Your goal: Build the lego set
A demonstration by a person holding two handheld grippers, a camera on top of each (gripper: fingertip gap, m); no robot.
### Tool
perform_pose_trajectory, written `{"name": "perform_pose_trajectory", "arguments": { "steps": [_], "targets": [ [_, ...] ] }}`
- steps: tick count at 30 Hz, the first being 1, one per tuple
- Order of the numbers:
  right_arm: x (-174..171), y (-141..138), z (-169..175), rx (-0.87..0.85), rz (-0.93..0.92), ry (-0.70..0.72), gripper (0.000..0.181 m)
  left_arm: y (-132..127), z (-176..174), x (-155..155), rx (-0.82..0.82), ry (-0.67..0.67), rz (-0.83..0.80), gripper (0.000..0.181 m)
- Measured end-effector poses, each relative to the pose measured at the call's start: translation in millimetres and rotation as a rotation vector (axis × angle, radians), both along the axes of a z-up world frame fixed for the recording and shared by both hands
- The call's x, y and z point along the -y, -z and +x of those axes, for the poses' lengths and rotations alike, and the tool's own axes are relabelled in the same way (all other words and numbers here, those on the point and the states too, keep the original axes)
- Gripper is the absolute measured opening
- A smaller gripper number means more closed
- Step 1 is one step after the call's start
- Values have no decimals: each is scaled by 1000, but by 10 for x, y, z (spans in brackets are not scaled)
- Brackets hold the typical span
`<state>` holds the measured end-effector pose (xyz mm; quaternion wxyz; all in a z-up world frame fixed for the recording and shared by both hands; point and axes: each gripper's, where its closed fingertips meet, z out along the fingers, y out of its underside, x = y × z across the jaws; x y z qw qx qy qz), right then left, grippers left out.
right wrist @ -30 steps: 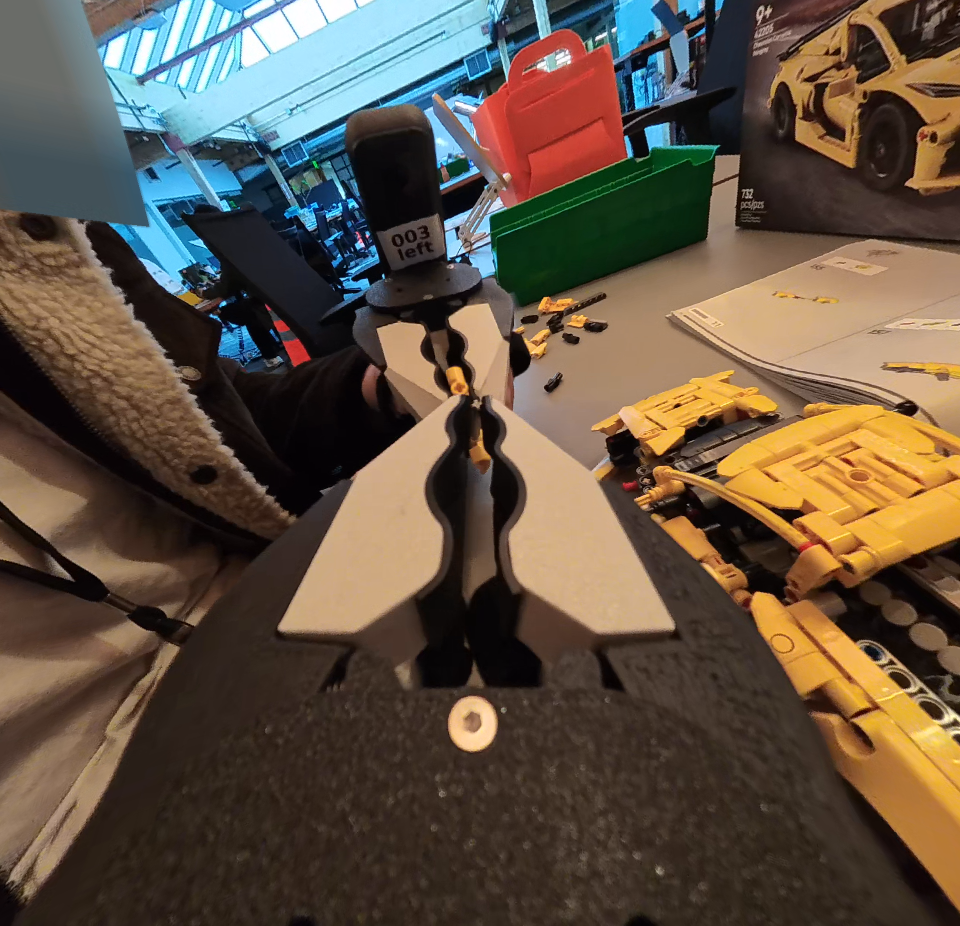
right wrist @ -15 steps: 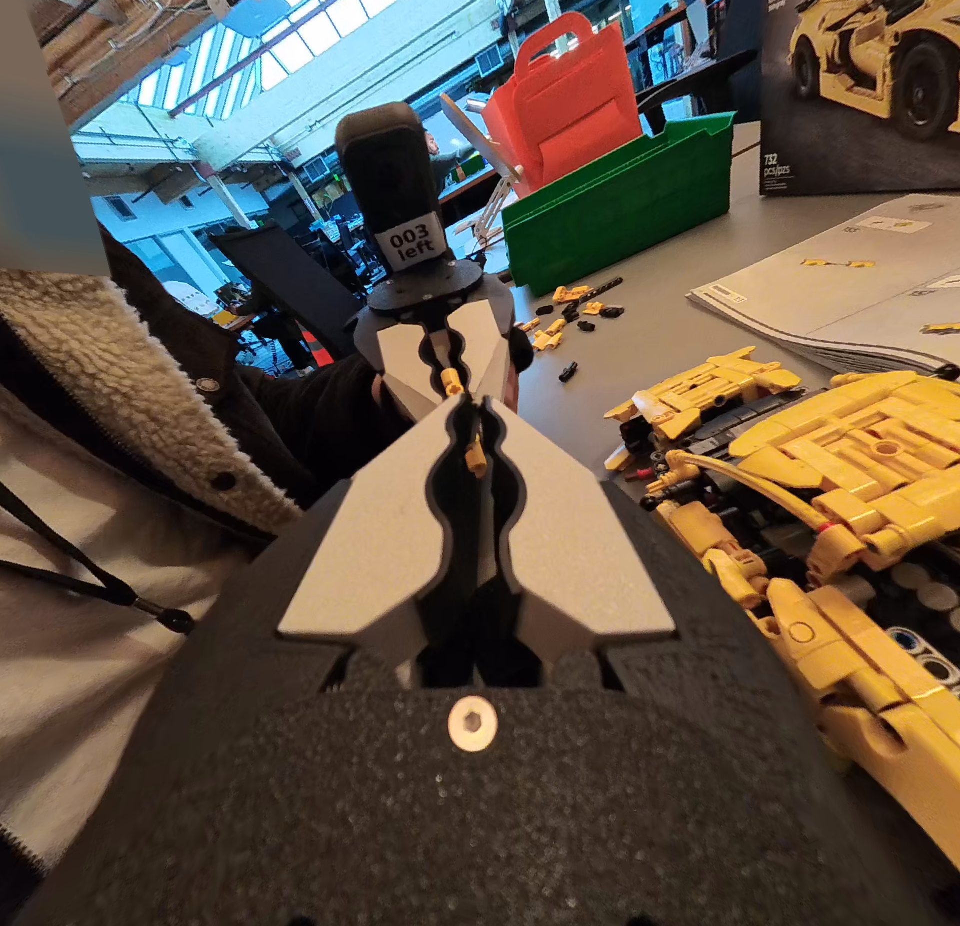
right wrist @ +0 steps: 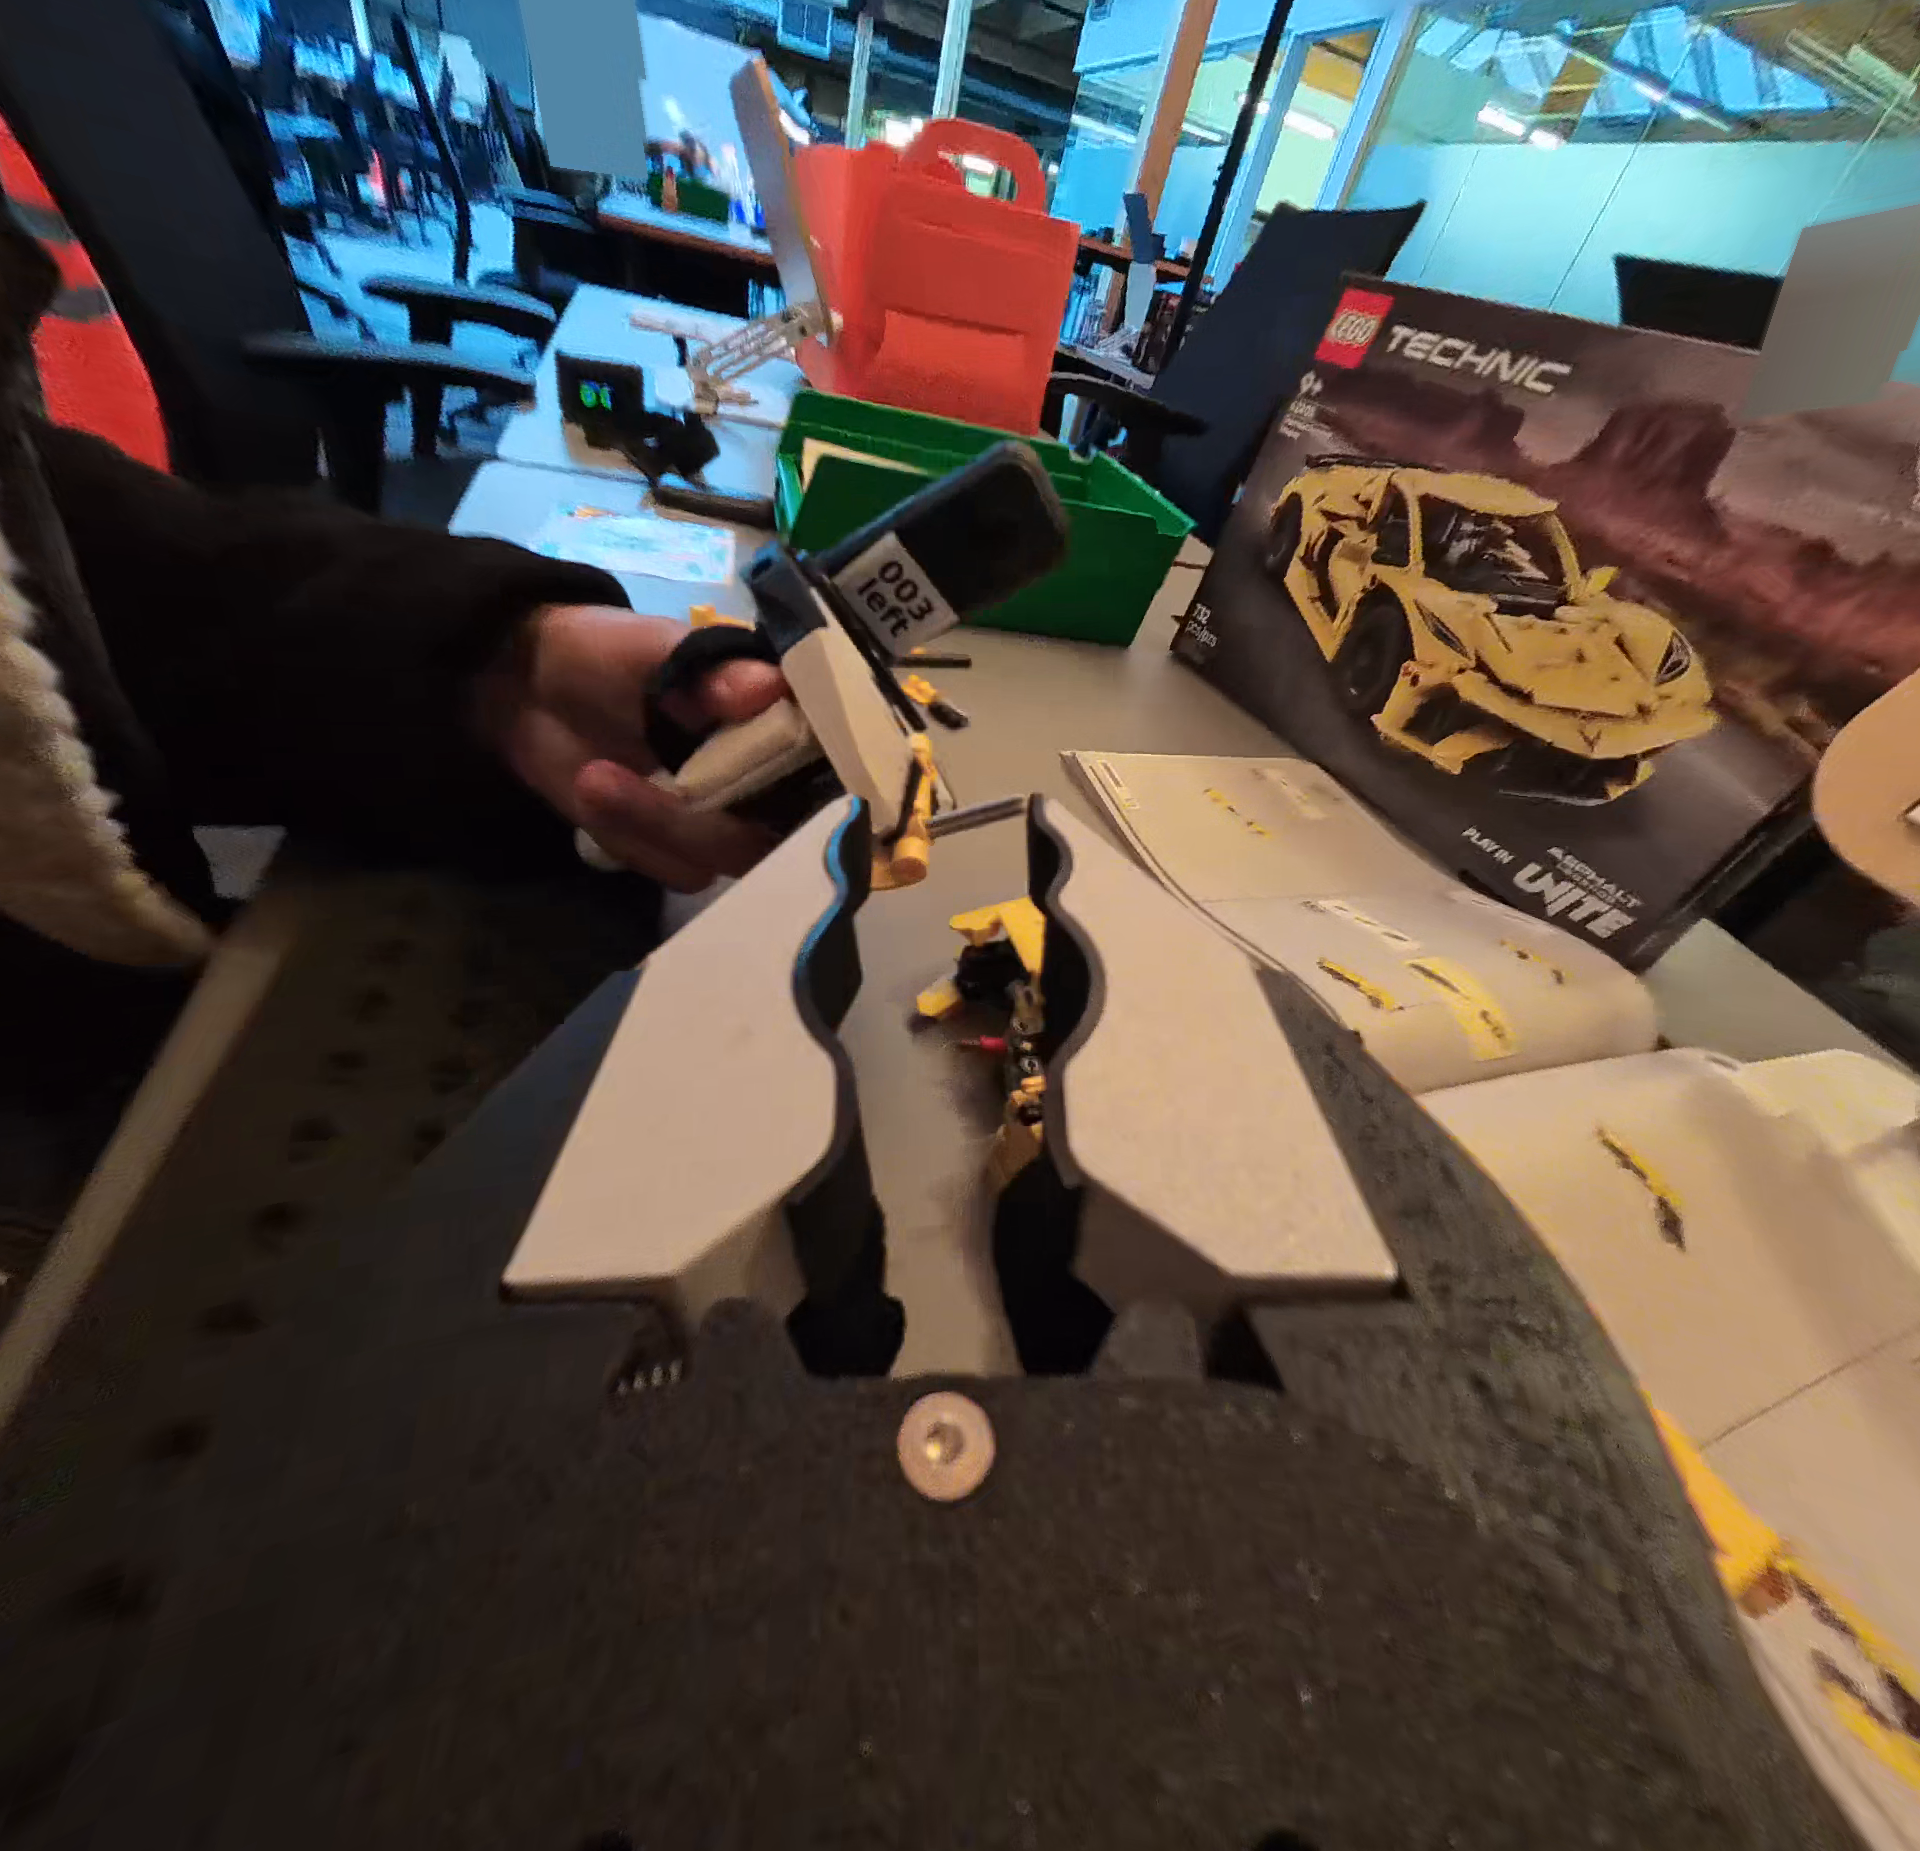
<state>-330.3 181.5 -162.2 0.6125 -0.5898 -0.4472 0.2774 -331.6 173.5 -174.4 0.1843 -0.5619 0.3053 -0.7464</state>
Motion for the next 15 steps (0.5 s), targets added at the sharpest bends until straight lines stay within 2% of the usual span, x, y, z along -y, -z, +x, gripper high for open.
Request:
{"name": "perform_pose_trajectory", "arguments": {
  "steps": [4,15],
  "targets": [
    [15,84,-26,59,-8,-27,32,19,-12,0,18,51,-109,6],
    [-19,189,3,136,30,0,33,155,59,60,-57,91,-130,6]
  ]
}}
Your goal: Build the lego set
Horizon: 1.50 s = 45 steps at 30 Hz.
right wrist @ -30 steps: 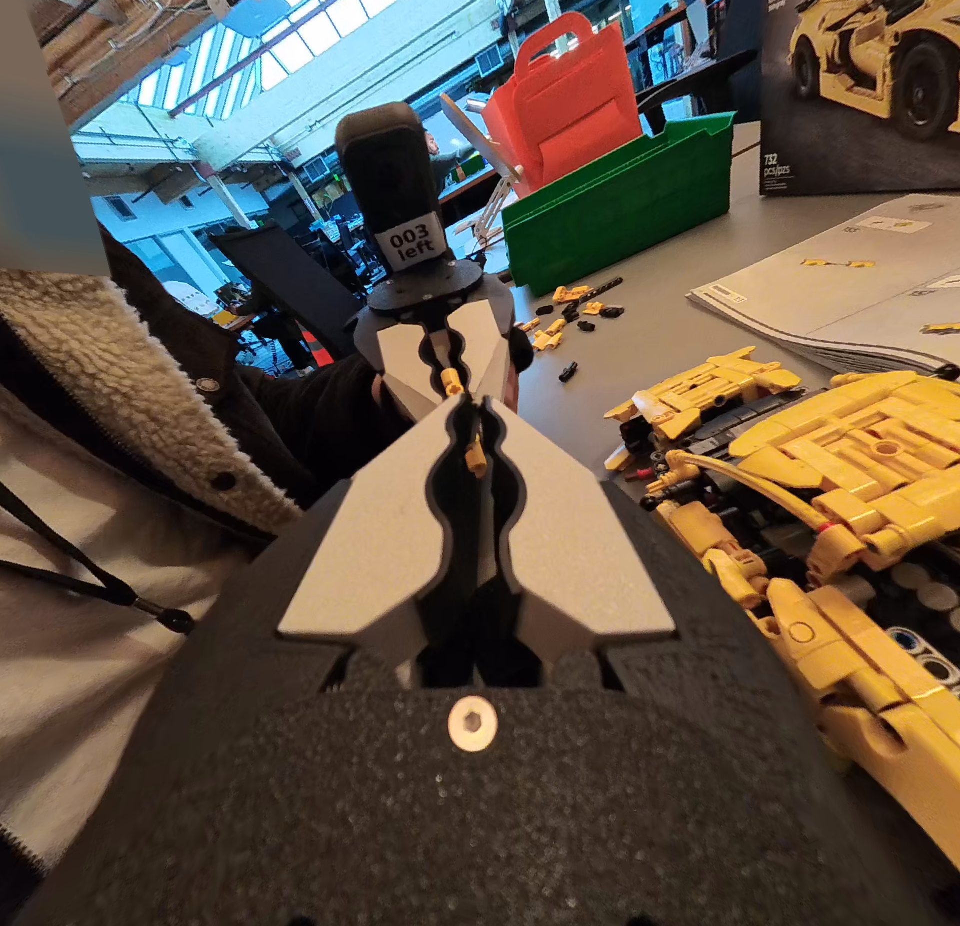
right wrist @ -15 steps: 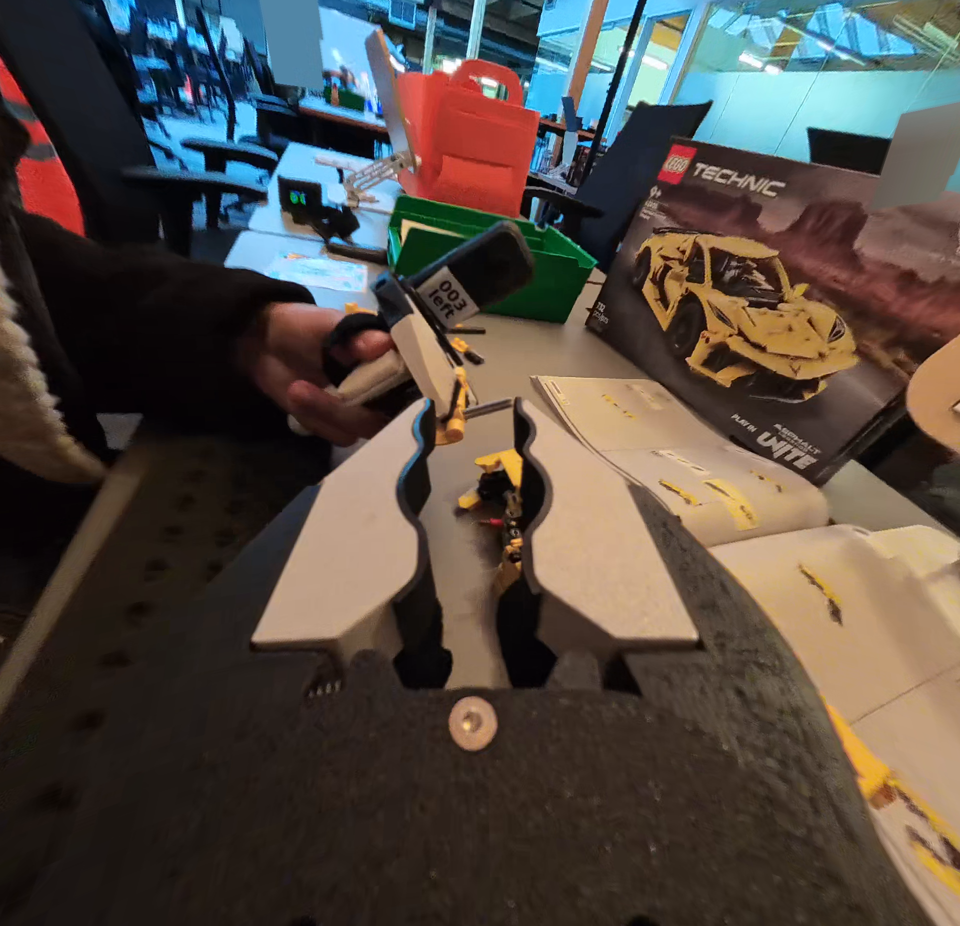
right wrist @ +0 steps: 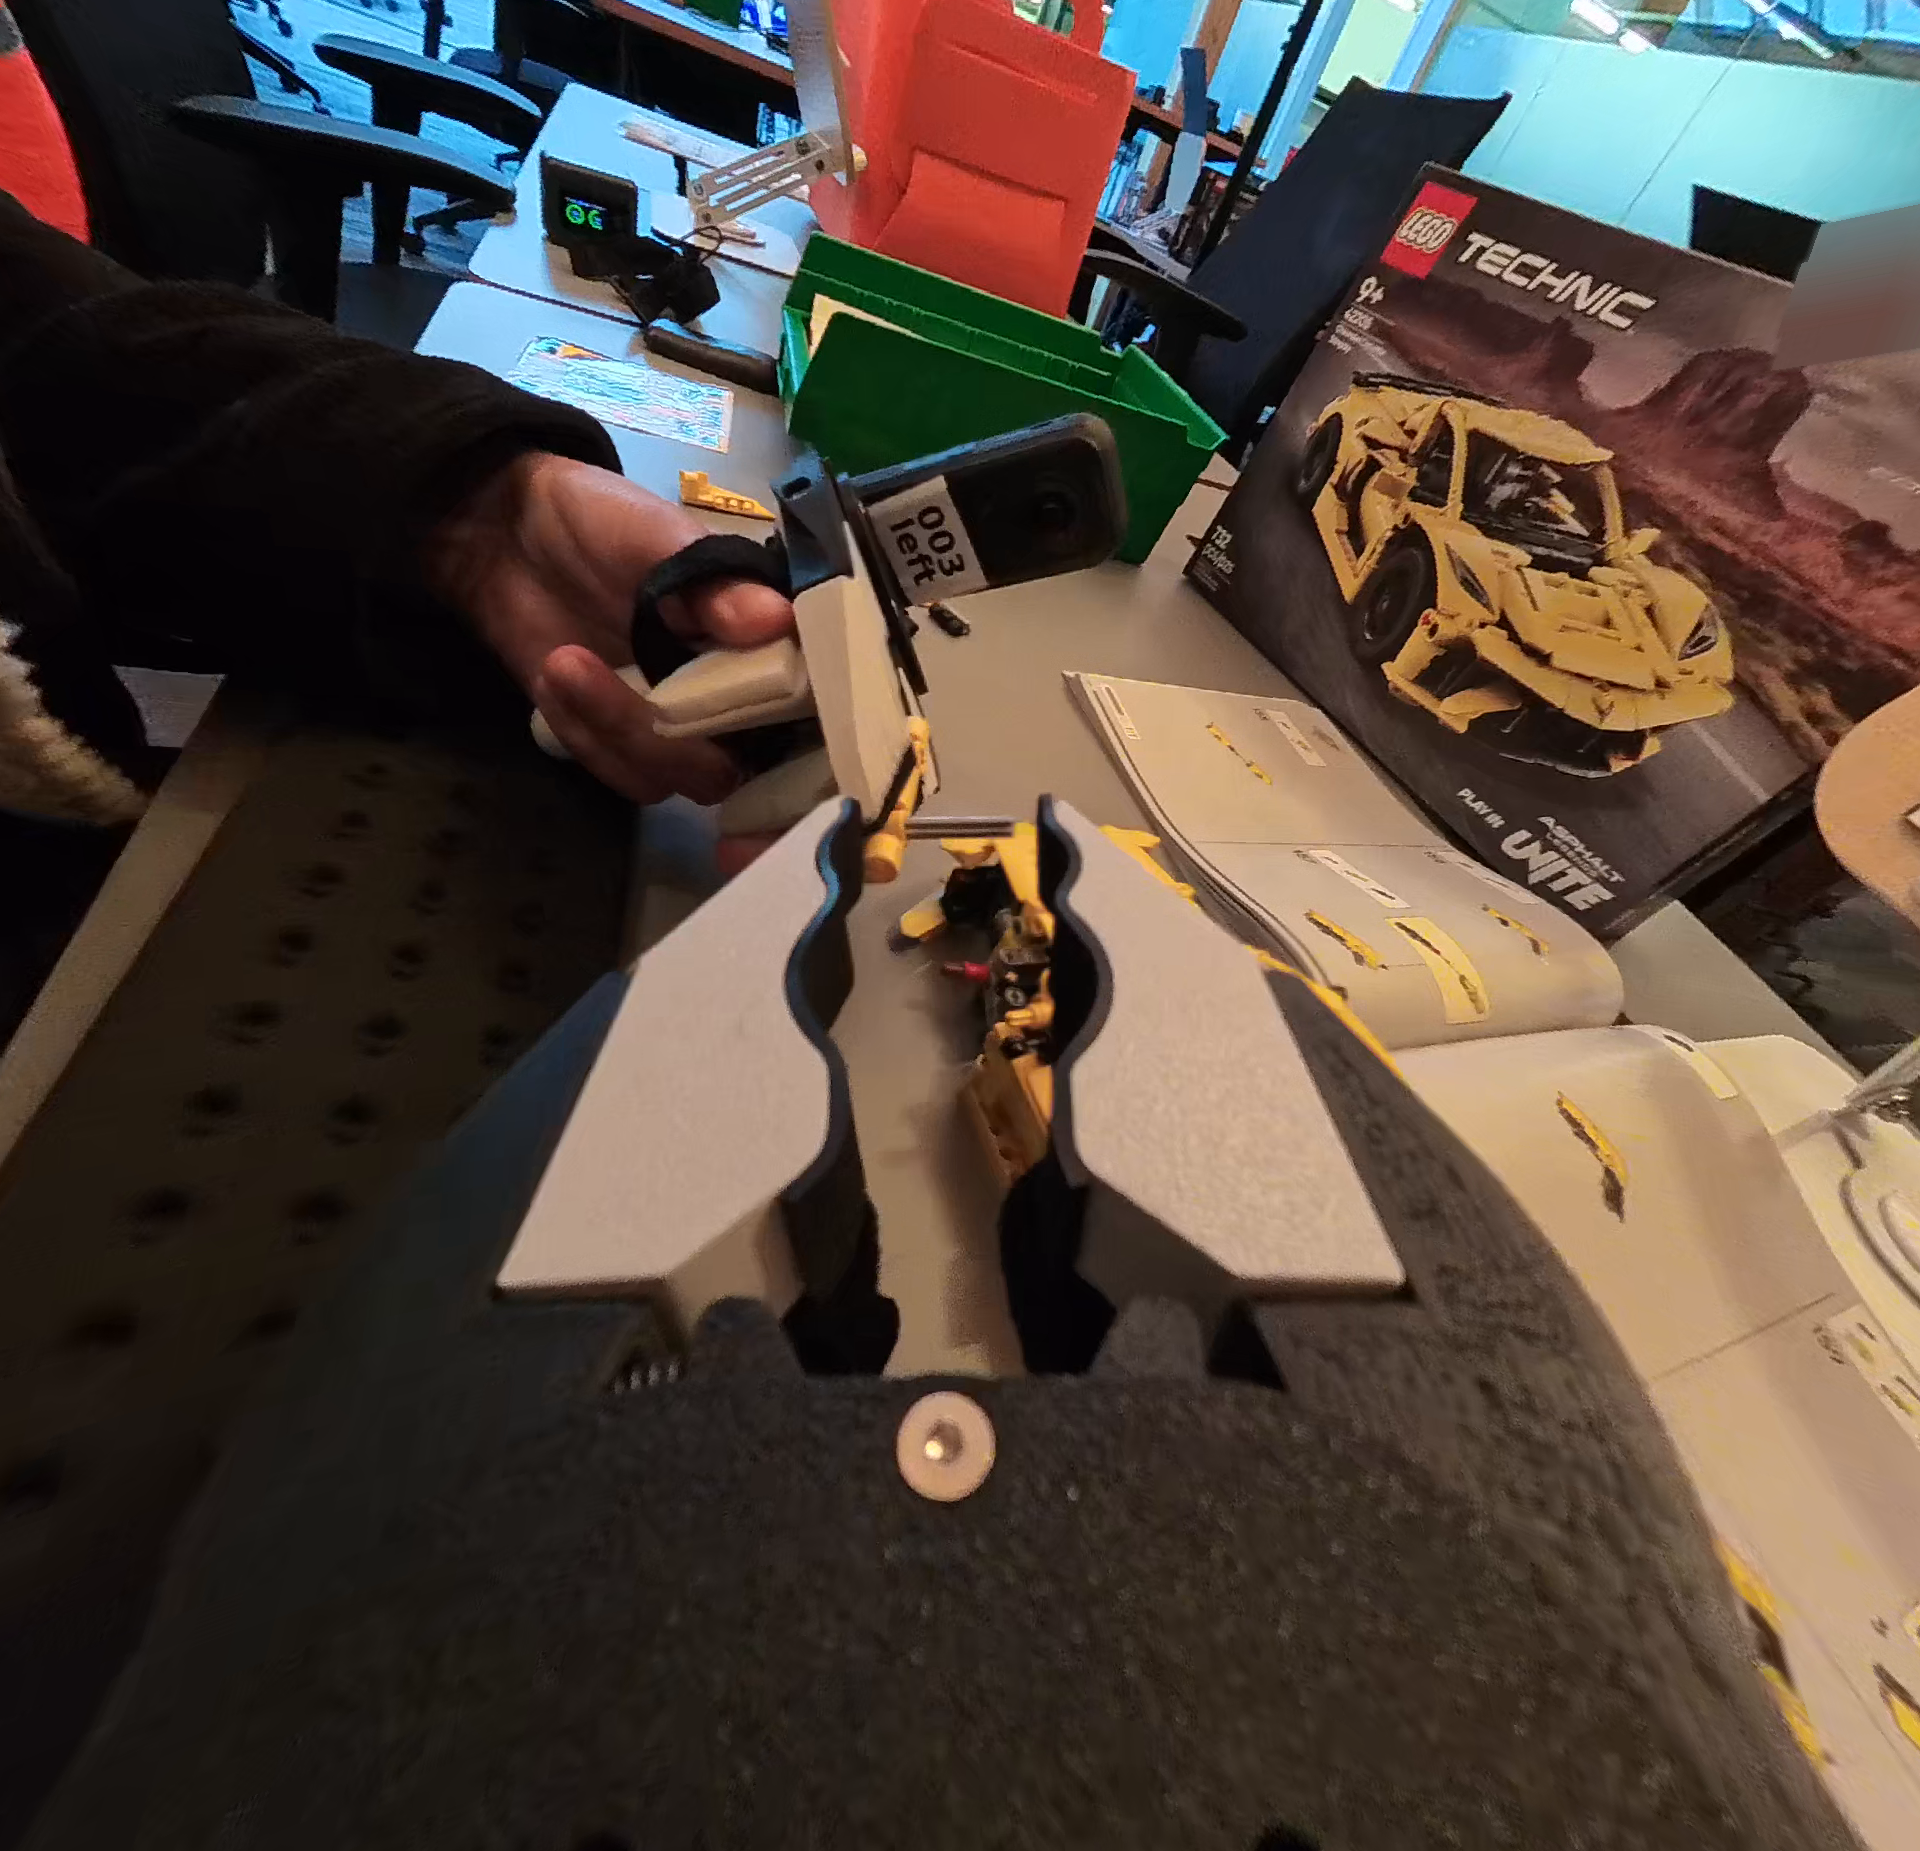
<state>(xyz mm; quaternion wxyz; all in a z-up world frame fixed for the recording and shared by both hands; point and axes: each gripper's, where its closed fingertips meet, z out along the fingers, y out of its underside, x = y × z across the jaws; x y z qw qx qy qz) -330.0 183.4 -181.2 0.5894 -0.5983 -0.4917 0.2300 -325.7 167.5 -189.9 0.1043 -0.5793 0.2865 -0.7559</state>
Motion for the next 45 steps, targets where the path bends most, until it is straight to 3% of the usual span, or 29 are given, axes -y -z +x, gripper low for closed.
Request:
{"name": "perform_pose_trajectory", "arguments": {
  "steps": [14,17,20,39,45],
  "targets": [
    [47,97,-56,30,-29,-27,30,0,19,58,2,46,-37,7],
    [16,86,-6,36,-18,-5,30,-76,-16,49,53,67,-89,23],
    [36,79,-7,31,-19,-11,29,-18,5,55,14,56,-59,9],
    [104,193,-21,99,-126,-35,30,83,9,96,-48,82,-39,6],
    [124,183,-38,124,-86,-24,24,70,-1,92,-39,85,-52,6]
  ]
}}
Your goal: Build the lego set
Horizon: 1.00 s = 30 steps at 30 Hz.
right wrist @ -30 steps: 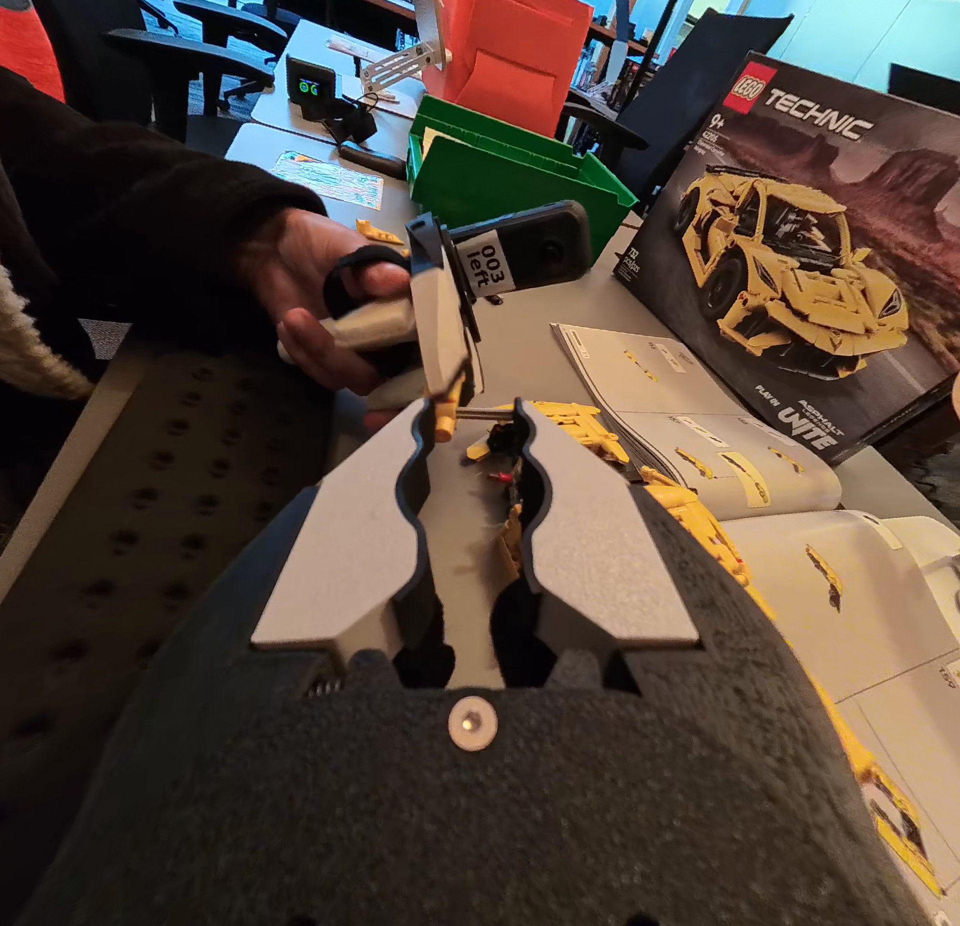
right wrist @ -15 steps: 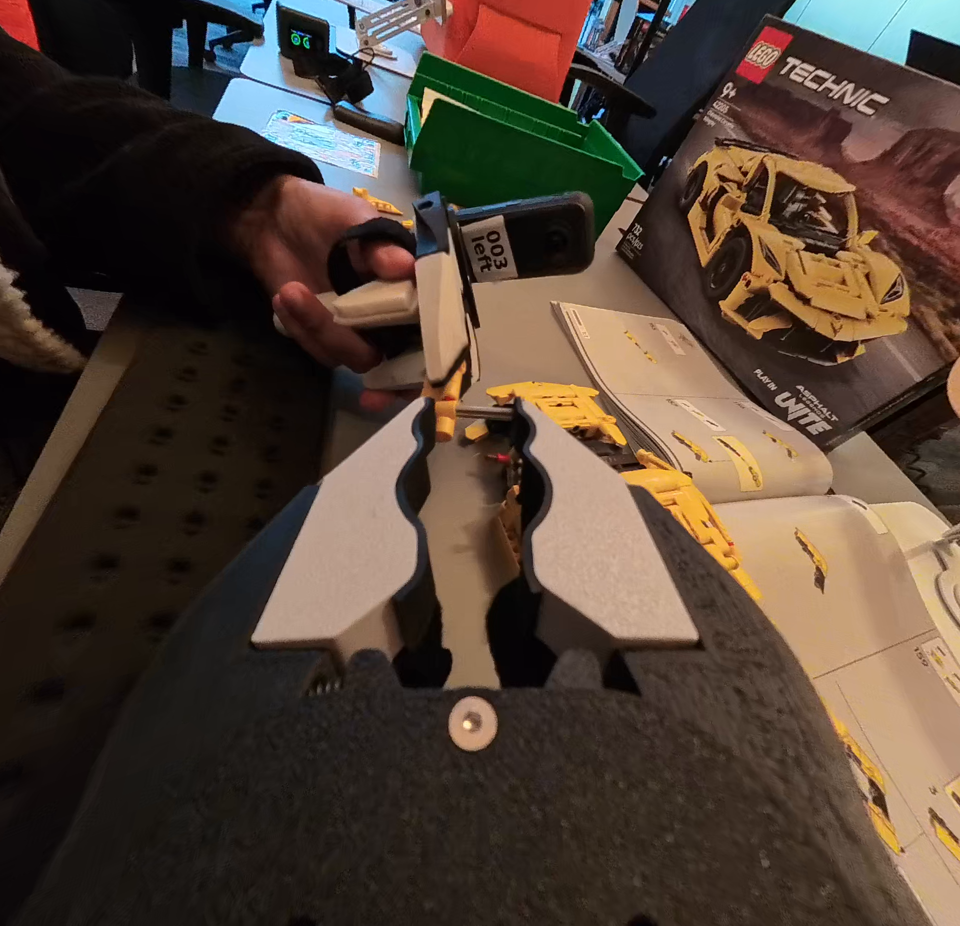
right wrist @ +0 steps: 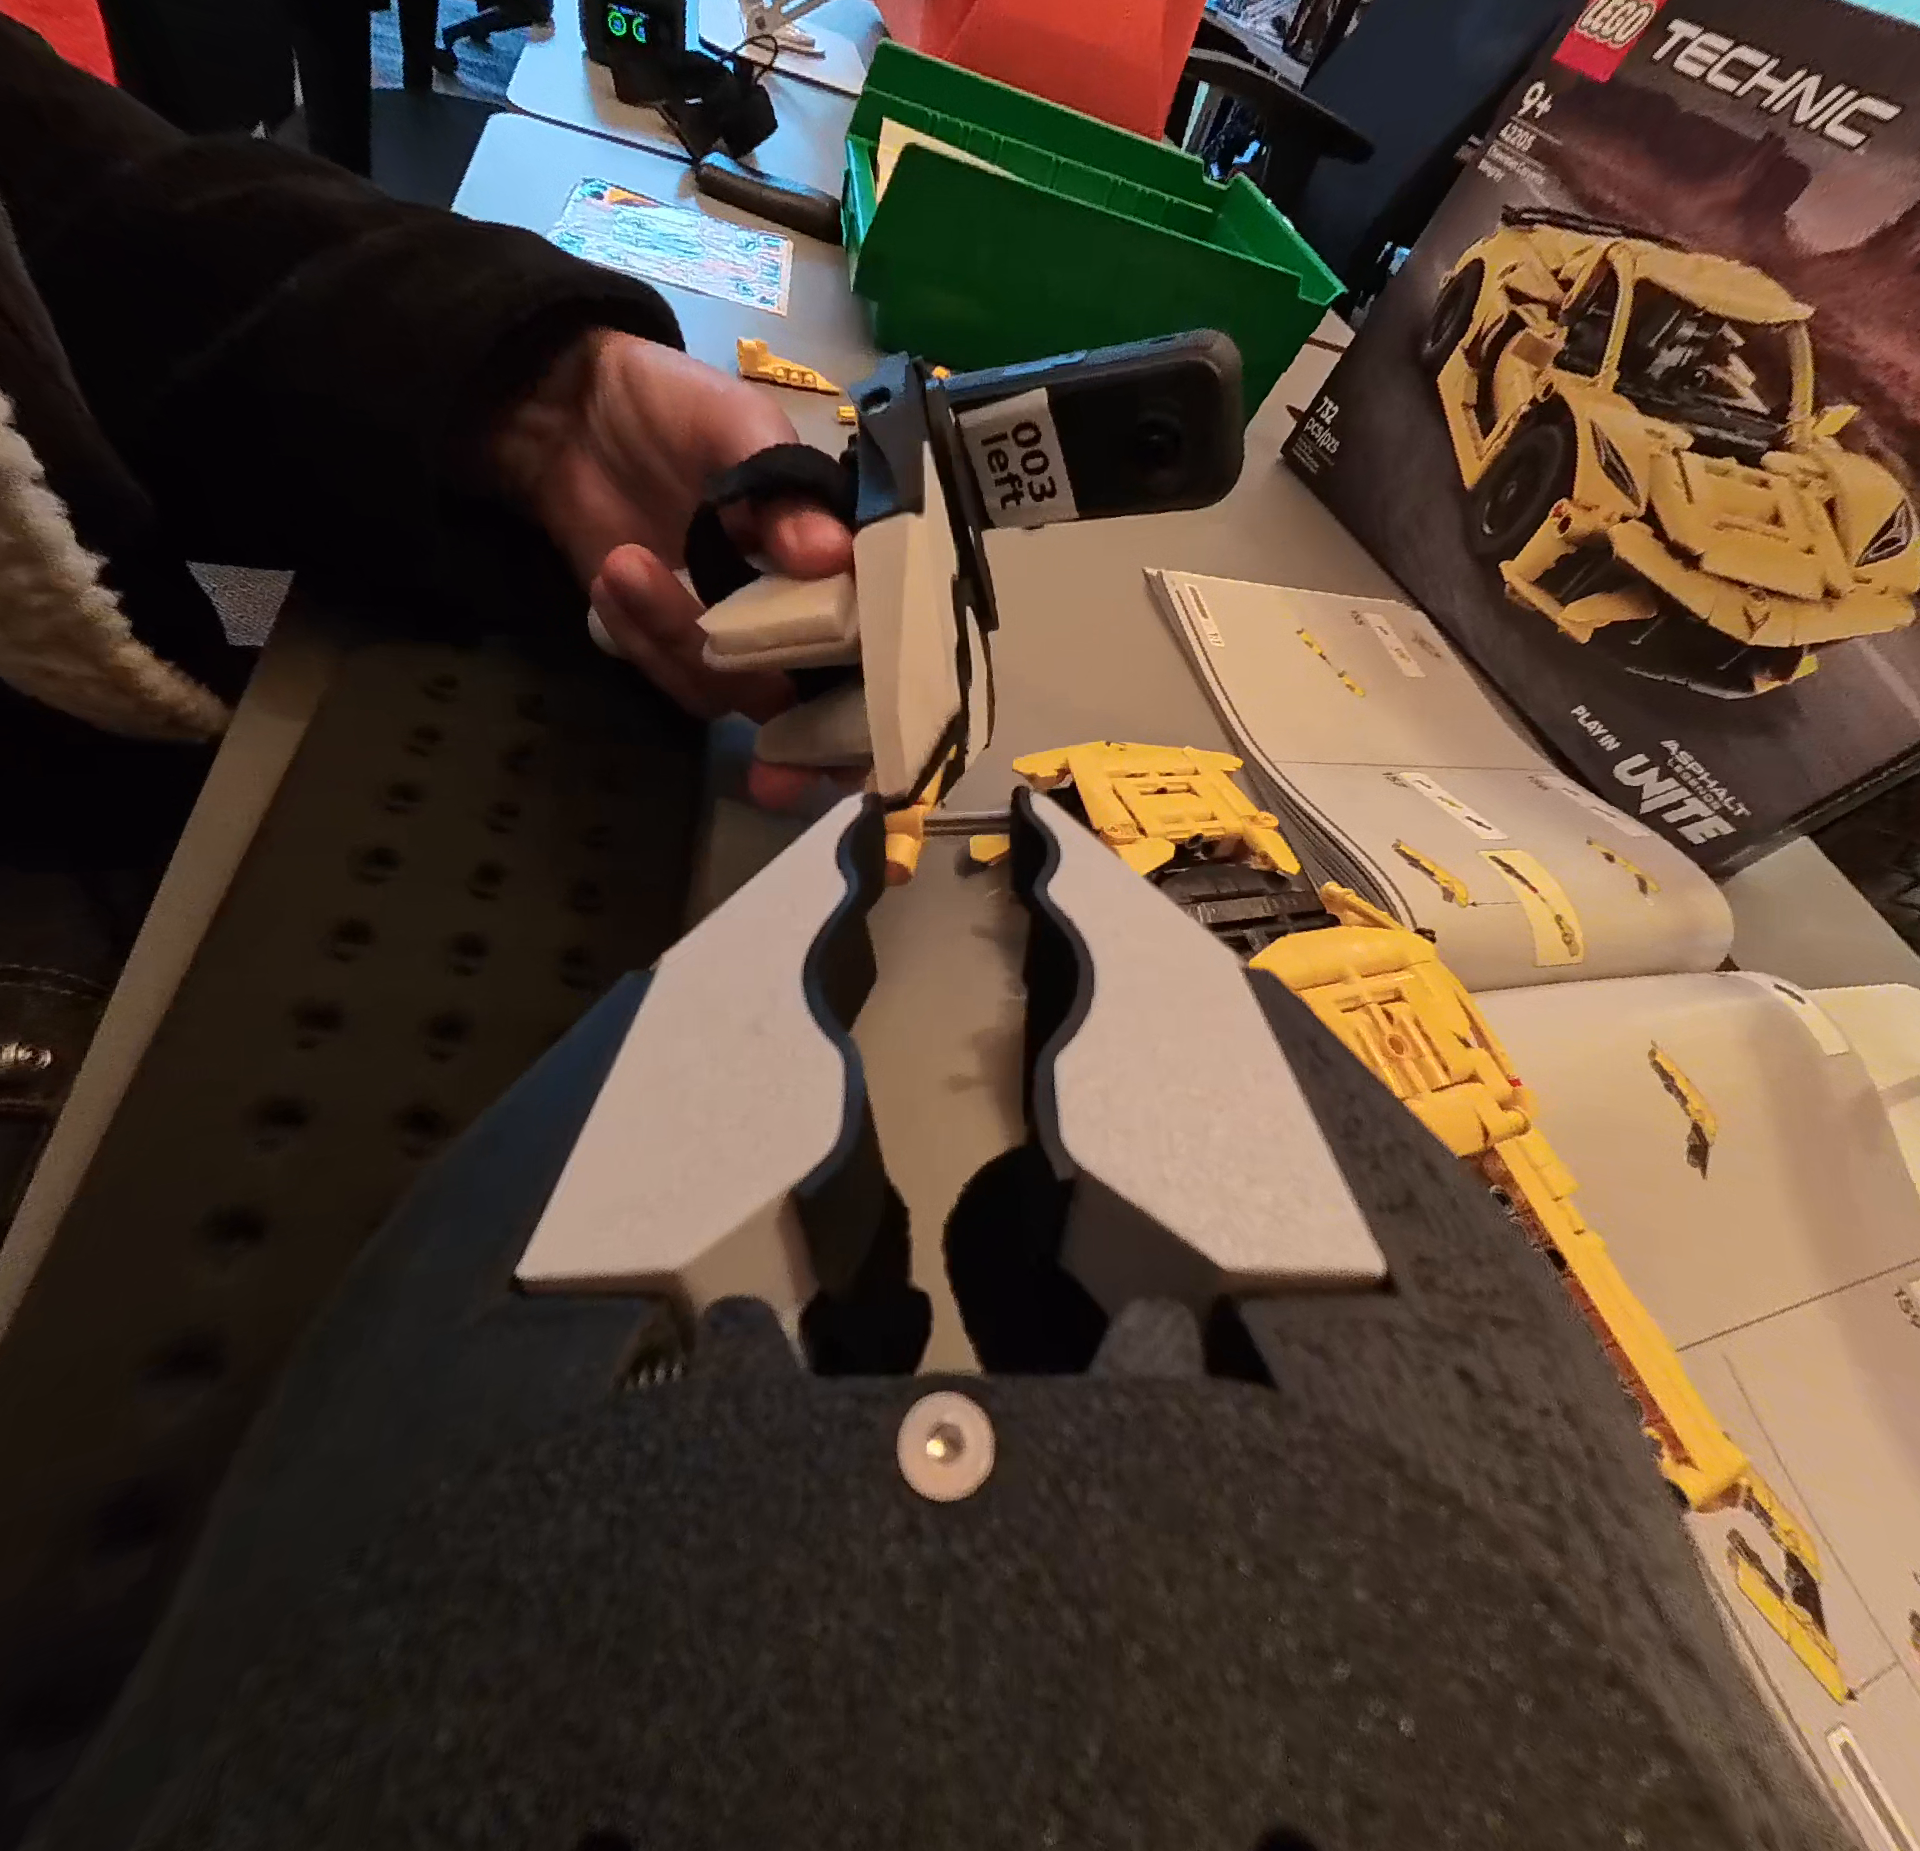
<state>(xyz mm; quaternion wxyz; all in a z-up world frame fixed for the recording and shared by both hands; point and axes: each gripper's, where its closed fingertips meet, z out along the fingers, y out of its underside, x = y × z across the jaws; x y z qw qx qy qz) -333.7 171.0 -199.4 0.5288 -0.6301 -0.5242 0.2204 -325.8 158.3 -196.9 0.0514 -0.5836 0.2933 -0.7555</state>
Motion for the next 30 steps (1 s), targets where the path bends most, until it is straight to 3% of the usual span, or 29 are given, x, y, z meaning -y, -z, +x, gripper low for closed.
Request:
{"name": "perform_pose_trajectory", "arguments": {
  "steps": [17,21,30],
  "targets": [
    [8,-4,75,-128,-105,-44,24,4,26,-9,-7,-14,11,6],
    [-39,-108,148,-185,-90,-11,33,11,-7,-156,-6,-80,-33,6],
    [-141,97,76,-59,-36,80,26,40,-27,-290,-5,-101,-183,6]
  ]
}}
